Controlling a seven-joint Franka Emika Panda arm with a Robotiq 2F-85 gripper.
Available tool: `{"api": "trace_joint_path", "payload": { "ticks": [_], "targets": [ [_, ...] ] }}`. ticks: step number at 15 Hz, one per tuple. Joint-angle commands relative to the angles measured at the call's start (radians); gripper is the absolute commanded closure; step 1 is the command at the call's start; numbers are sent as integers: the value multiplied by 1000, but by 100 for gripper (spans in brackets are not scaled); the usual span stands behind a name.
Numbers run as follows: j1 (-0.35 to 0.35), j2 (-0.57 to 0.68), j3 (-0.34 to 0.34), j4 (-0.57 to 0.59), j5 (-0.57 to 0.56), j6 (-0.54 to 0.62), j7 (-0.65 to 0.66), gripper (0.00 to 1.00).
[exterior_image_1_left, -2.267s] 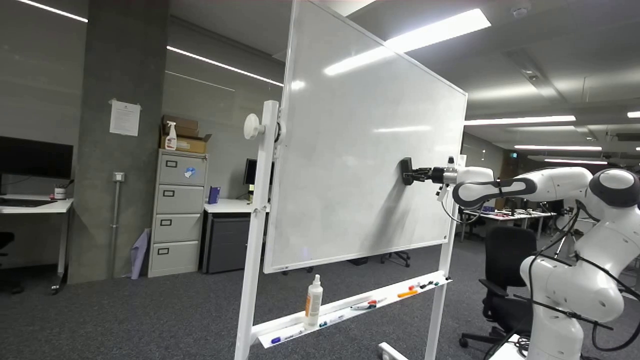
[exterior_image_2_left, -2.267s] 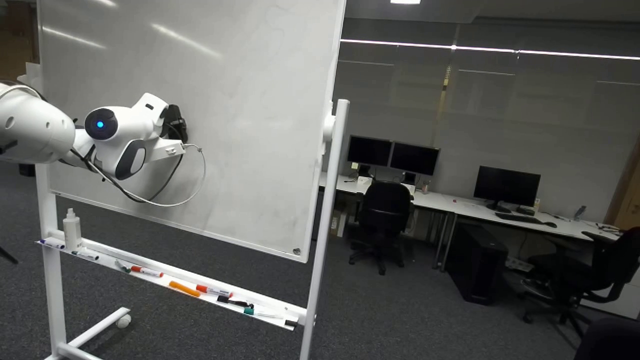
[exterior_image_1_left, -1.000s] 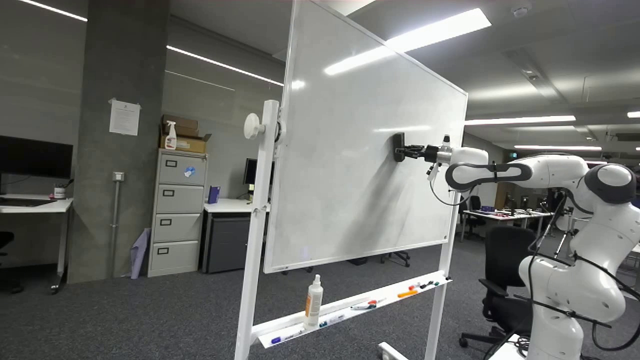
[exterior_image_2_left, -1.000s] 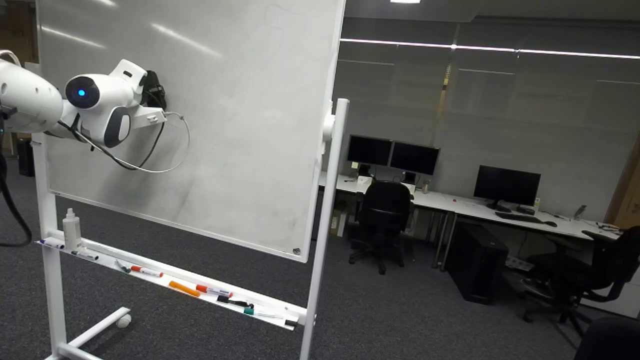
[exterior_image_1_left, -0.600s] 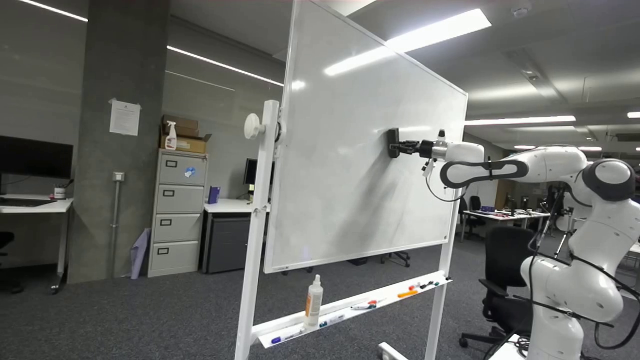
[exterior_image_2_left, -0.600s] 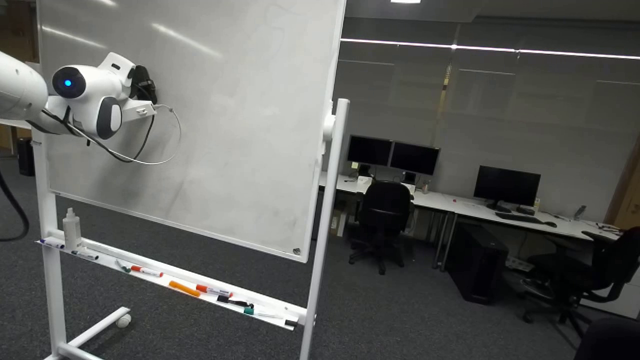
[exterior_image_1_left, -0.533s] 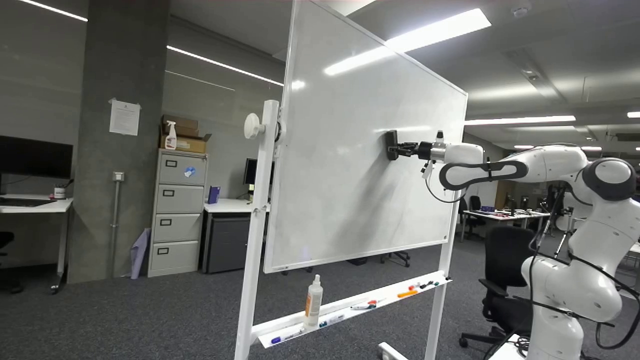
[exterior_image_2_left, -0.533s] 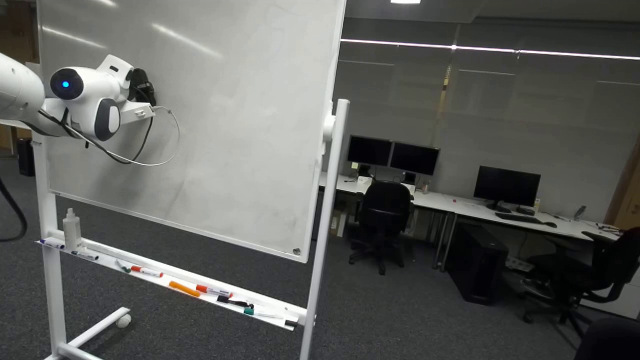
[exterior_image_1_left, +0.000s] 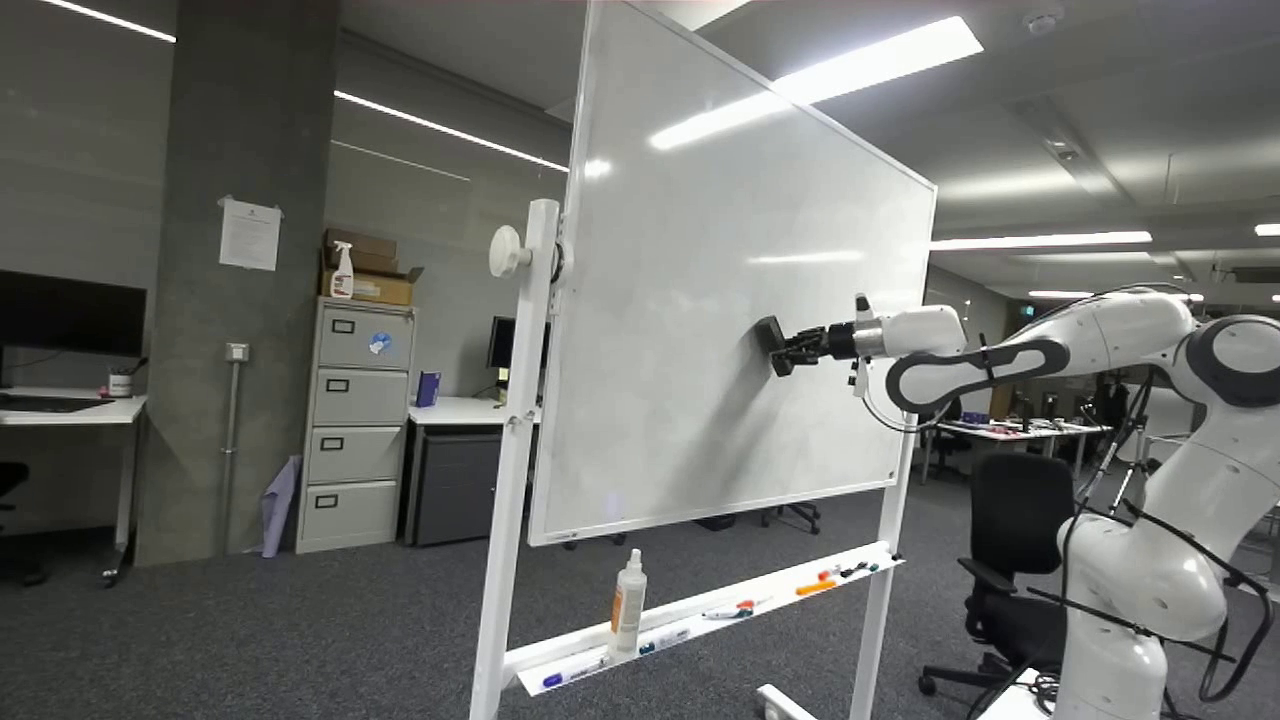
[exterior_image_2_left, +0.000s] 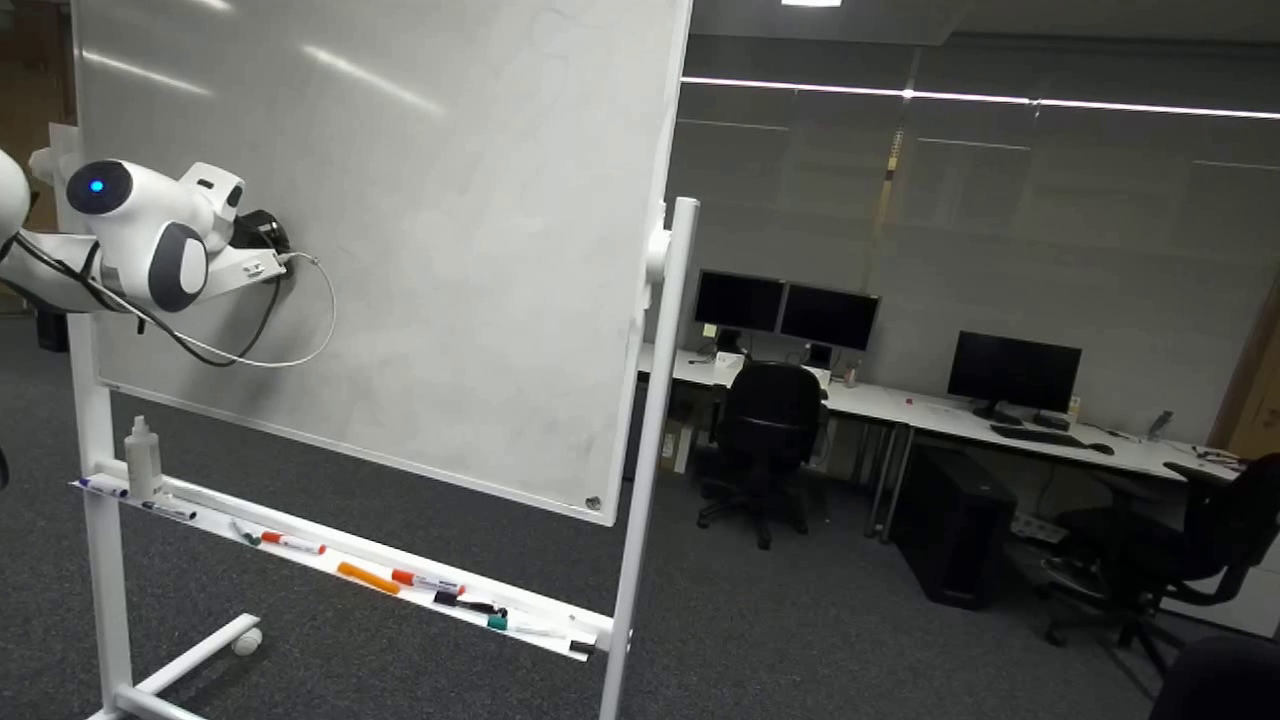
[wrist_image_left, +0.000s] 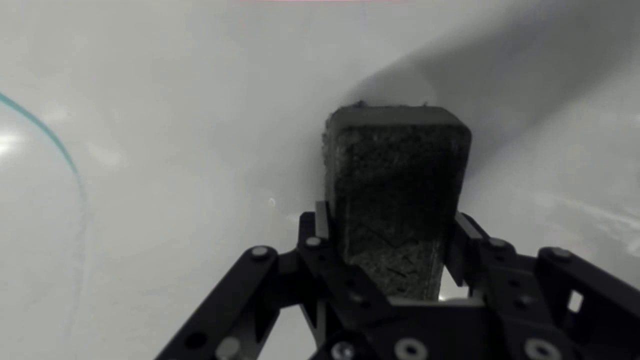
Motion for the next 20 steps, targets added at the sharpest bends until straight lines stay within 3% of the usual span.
{"api": "trace_joint_path", "payload": {
  "ticks": [1,4,9,10,11,12,14,15,20],
  "targets": [
    [-248,-48,184,-35,-12,7,17,69],
    [-465,-70,285,-23,-17,5,13,69],
    [-840,-114,540,-62,11,-20,43,69],
    [-867,-126,570,-70,15,-43,52,69],
    [-789,-77,491,-36,-8,-8,34,44],
    [-832,-82,536,-46,4,-10,39,44],
    [-855,-89,566,-57,5,-13,46,44],
    [-842,-78,559,-54,8,-16,48,69],
    [-780,-14,513,-51,-3,-45,49,69]
  ]
}}
